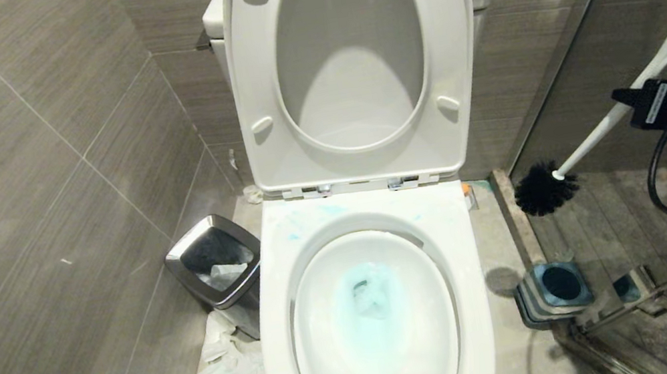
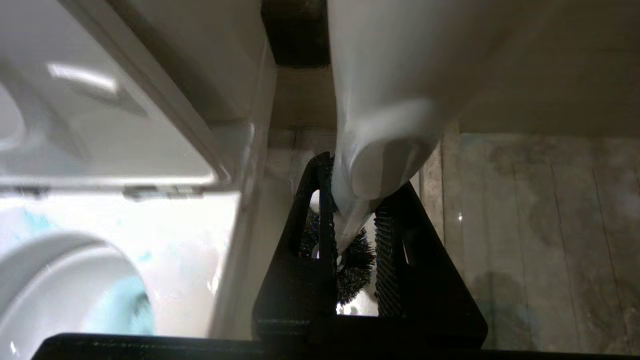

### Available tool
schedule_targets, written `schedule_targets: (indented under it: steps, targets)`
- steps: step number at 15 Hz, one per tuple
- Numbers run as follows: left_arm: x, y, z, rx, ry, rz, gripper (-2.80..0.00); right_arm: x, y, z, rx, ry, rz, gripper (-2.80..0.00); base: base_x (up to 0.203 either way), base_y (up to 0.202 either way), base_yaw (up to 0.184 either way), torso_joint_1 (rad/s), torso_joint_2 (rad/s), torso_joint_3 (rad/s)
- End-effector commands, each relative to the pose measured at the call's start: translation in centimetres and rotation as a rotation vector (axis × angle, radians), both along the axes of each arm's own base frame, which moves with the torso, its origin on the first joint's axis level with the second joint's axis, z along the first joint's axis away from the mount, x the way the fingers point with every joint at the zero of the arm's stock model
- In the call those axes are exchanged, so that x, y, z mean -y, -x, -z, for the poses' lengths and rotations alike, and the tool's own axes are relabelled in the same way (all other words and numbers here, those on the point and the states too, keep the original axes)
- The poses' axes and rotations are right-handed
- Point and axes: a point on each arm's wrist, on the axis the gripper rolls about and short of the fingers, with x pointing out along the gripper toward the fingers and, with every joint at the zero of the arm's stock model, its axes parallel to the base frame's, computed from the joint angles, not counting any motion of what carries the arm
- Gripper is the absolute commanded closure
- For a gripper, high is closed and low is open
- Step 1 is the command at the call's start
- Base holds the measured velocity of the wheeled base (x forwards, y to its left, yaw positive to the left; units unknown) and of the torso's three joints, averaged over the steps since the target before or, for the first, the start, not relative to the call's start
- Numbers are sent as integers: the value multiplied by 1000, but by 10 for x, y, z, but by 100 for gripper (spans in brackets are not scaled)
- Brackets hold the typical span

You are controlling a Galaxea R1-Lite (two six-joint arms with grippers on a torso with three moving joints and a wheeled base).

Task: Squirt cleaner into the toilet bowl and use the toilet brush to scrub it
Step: Put the toilet brush back

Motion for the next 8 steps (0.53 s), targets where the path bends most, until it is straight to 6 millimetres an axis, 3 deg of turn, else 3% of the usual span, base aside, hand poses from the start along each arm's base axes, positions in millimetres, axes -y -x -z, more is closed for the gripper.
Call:
schedule_targets:
  steps: [1,8]
  targets:
    - [0,-1,2,-7,0,-1,0,13,-15,27,-82,8,-12,0,0,0,0,0,0,0]
    - [0,-1,2,-7,0,-1,0,41,-45,110,-179,226,8,0,0,0,0,0,0,0]
